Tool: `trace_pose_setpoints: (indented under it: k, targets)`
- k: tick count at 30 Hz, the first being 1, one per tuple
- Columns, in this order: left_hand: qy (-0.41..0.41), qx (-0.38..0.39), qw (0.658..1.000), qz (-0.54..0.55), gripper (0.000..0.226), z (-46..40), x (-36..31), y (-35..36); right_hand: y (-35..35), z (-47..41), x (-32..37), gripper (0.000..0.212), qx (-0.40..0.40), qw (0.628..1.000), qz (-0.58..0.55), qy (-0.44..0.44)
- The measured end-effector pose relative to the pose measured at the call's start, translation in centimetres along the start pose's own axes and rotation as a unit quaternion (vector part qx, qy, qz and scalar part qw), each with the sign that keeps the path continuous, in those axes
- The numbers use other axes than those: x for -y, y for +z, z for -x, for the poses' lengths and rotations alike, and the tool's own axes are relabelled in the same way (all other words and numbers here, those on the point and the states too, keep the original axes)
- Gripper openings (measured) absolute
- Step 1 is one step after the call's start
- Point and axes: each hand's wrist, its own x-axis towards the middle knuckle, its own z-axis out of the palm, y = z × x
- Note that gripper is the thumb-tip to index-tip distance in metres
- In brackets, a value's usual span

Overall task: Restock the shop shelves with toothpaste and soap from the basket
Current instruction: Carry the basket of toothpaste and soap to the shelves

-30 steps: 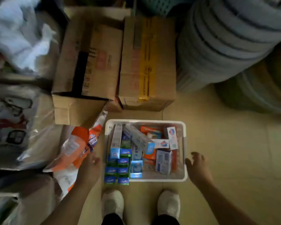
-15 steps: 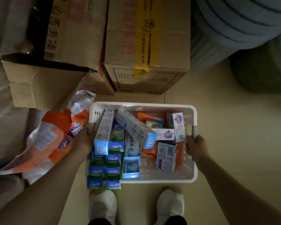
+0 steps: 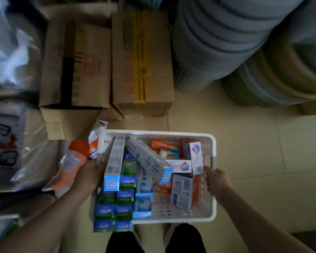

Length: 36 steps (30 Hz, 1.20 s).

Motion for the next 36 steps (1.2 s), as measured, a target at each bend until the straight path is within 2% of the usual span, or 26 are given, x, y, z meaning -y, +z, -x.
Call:
trace_pose_setpoints:
  k: [3, 8, 15, 19, 22, 27, 31, 36]
  targets:
    - [0.017, -0.003, 0.999, -0.038, 0.036, 7.3, -6.0, -2.8, -4.9, 7.7, 1.3, 0.028, -0.006, 1.000, -0.011, -0.004]
    - [0.091, -0.030, 0.988, -0.122, 0.029, 19.5, -15.6, -6.8, -15.0, 20.7, 4.4, 0.030, -0.022, 0.999, -0.014, -0.021]
    - [0.191, 0.019, 0.969, -0.156, 0.037, 31.5, -29.9, -6.0, -29.8, 31.8, 5.3, 0.031, -0.074, 0.991, -0.107, -0.039]
    - [0.257, 0.048, 0.945, -0.196, 0.037, 36.4, -38.6, -1.2, -38.3, 34.0, 4.3, 0.032, -0.118, 0.977, -0.168, -0.055]
    - [0.306, 0.069, 0.923, -0.224, 0.033, 37.6, -44.0, 3.5, -44.0, 34.3, 3.8, 0.025, -0.135, 0.966, -0.213, -0.056]
    - [0.345, 0.056, 0.890, -0.293, 0.037, 40.5, -53.3, 12.9, -53.7, 33.6, 3.5, 0.021, -0.162, 0.937, -0.305, -0.047]
    - [0.392, 0.077, 0.857, -0.325, 0.037, 42.4, -62.6, 23.5, -62.2, 30.0, 3.5, 0.024, -0.243, 0.898, -0.366, -0.016]
    - [0.454, 0.154, 0.803, -0.355, 0.047, 43.8, -73.1, 37.7, -73.1, 24.2, 4.1, 0.022, -0.287, 0.860, -0.421, 0.021]
